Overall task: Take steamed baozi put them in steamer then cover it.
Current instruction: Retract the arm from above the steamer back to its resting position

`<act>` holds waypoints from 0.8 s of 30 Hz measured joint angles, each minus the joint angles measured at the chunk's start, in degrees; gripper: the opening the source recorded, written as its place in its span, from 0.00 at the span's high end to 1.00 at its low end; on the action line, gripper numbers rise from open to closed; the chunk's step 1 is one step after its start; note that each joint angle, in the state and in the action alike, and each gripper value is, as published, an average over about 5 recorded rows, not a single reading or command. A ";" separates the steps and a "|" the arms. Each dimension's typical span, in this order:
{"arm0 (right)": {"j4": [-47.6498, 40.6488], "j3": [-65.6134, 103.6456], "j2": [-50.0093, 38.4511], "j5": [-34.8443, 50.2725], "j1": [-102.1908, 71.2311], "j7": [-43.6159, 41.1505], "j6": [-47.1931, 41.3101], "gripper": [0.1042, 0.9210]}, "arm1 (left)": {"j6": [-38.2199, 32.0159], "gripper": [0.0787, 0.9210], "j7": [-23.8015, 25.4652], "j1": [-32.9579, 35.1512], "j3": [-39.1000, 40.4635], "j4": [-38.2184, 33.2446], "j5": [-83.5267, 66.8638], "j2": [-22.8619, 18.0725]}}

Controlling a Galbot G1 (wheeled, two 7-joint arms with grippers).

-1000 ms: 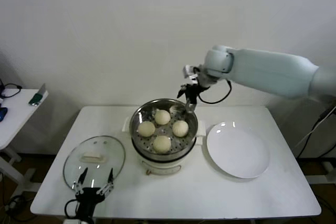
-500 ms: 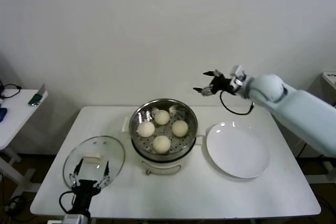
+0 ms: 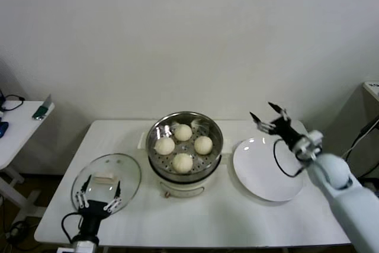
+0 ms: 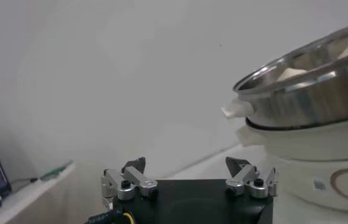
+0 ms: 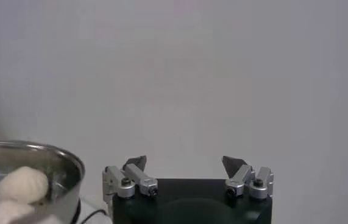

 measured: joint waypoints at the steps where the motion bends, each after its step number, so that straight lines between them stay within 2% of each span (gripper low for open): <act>1: 0.38 1.98 1.02 -0.50 -3.21 0.06 1.37 0.12 | -0.16 0.12 -0.18 0.01 -0.08 0.05 0.74 0.11; 8: 2.65 10.46 8.28 -4.18 -21.29 0.52 9.52 0.12 | -1.66 0.12 -2.46 -0.12 -0.93 1.18 7.32 1.05; 17: 3.42 14.22 16.71 -8.29 -30.61 1.41 16.81 0.12 | -1.53 0.12 -14.21 -1.38 -0.98 7.47 27.66 3.97; 24: 4.52 15.65 21.06 -9.76 -33.50 1.96 19.45 0.12 | -0.94 0.12 -19.50 -3.50 -0.13 14.49 40.64 7.10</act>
